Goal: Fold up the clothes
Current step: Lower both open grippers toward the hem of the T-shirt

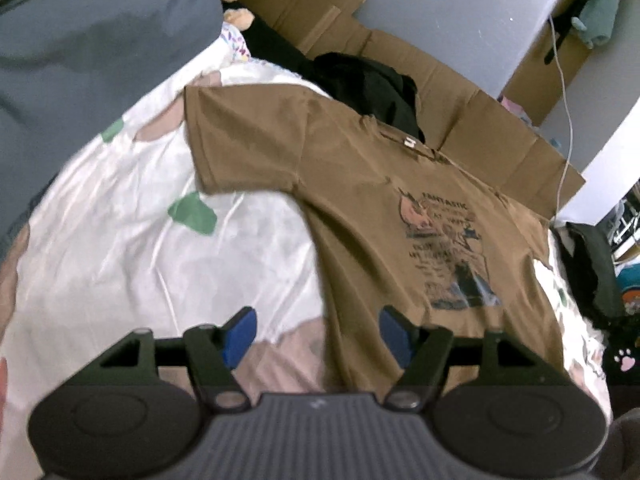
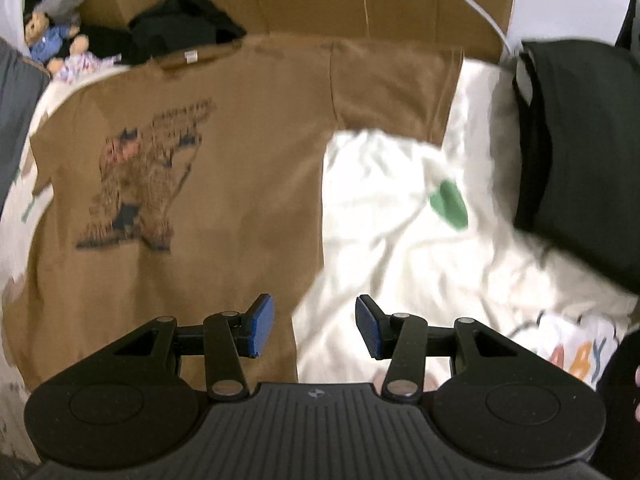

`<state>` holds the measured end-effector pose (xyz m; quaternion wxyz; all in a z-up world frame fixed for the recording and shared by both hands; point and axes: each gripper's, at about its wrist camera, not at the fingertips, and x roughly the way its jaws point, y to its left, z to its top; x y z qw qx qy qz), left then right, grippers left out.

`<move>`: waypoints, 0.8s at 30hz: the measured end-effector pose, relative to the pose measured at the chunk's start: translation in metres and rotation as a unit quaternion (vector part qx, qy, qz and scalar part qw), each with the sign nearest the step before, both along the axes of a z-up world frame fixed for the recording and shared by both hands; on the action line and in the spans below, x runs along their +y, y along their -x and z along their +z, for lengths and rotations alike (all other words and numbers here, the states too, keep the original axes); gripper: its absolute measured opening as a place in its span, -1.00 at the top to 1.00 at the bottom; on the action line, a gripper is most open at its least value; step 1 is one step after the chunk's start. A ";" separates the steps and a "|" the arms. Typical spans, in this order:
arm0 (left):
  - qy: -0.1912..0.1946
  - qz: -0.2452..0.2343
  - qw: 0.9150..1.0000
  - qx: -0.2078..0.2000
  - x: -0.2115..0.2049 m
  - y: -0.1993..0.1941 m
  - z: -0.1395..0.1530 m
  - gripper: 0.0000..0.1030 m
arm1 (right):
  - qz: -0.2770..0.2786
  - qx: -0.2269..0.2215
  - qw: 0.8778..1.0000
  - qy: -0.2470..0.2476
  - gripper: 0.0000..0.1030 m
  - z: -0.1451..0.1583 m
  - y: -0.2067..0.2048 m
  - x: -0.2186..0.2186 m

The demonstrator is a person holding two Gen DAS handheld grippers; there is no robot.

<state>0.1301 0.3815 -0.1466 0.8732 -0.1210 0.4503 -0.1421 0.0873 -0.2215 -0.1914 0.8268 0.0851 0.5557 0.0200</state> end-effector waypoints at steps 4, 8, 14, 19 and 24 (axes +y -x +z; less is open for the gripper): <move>-0.013 -0.018 1.000 0.014 -0.007 0.010 -0.010 -0.37 | 0.007 0.026 1.000 -0.002 0.03 -0.020 0.017 0.004; -0.022 -0.040 0.999 0.023 -0.009 0.019 -0.016 -0.37 | 0.005 0.048 0.999 -0.024 0.03 -0.034 0.030 0.004; -0.037 -0.053 0.997 0.040 -0.009 0.023 -0.026 -0.36 | 0.015 0.088 0.996 -0.026 0.05 -0.055 0.037 0.009; -0.056 -0.087 0.994 0.047 -0.013 0.027 -0.035 -0.27 | 0.032 0.122 0.991 -0.037 0.07 -0.072 0.040 0.016; -0.041 -0.122 0.990 0.052 -0.018 0.030 -0.048 -0.27 | 0.039 0.141 0.988 -0.044 0.07 -0.081 0.041 0.019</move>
